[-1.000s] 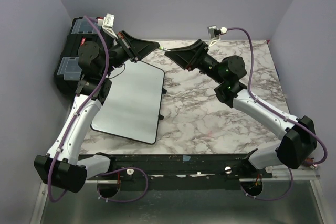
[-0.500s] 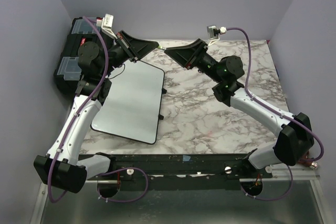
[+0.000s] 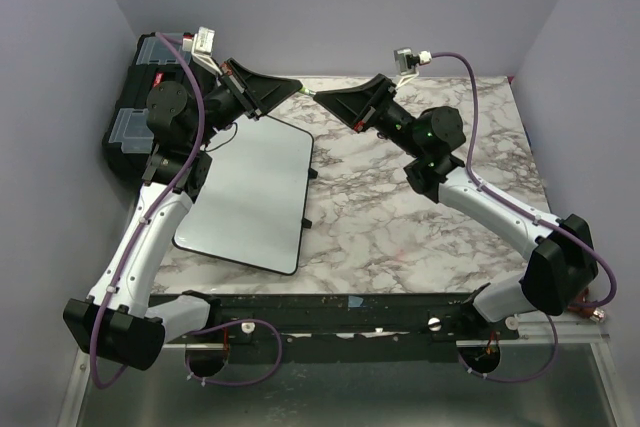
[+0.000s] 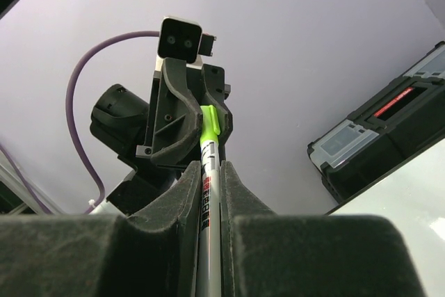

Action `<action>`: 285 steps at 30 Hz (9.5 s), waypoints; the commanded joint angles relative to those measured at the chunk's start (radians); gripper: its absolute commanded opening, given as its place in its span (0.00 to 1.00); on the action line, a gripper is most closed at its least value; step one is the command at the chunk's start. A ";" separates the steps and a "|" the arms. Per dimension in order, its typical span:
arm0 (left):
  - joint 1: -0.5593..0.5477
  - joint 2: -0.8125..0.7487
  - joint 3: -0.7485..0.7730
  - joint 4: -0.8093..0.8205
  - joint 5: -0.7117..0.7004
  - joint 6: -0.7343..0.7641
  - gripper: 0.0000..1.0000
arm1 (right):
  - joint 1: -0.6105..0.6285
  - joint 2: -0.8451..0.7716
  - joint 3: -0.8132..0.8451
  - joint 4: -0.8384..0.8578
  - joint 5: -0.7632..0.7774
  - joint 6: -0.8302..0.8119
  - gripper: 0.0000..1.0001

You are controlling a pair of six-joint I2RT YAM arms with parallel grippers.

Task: Write a sentence on the whiteboard
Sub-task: Open the pen cap from the whiteboard marker, then place the pen cap at the center of the board, then move the whiteboard to the center of the board, then hold the whiteboard on the whiteboard stand.

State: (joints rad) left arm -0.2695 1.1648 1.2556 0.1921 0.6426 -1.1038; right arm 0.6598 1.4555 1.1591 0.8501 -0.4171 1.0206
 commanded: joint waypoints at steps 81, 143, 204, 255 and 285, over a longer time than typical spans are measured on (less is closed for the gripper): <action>-0.482 0.541 0.126 -0.439 -0.513 0.315 0.00 | 0.021 -0.554 -0.004 -0.799 0.675 -0.551 0.01; -0.073 0.102 0.081 -0.913 -0.711 0.714 0.81 | 0.021 -0.382 0.106 -1.110 0.636 -0.497 0.01; 0.198 0.309 -0.022 -0.680 -0.299 0.697 0.73 | 0.021 -0.458 0.044 -1.193 0.590 -0.410 0.01; -0.001 0.371 0.308 -0.703 -0.287 0.908 0.99 | 0.021 -0.520 0.055 -1.295 0.714 -0.416 0.01; 0.205 0.475 0.176 -0.789 0.123 0.893 0.69 | 0.021 -0.464 0.060 -1.342 0.613 -0.432 0.01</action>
State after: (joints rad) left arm -0.0654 1.6451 1.4555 -0.5922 0.7200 -0.2054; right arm 0.6792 0.9829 1.2259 -0.4675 0.2352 0.5907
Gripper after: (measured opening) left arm 0.698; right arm 0.135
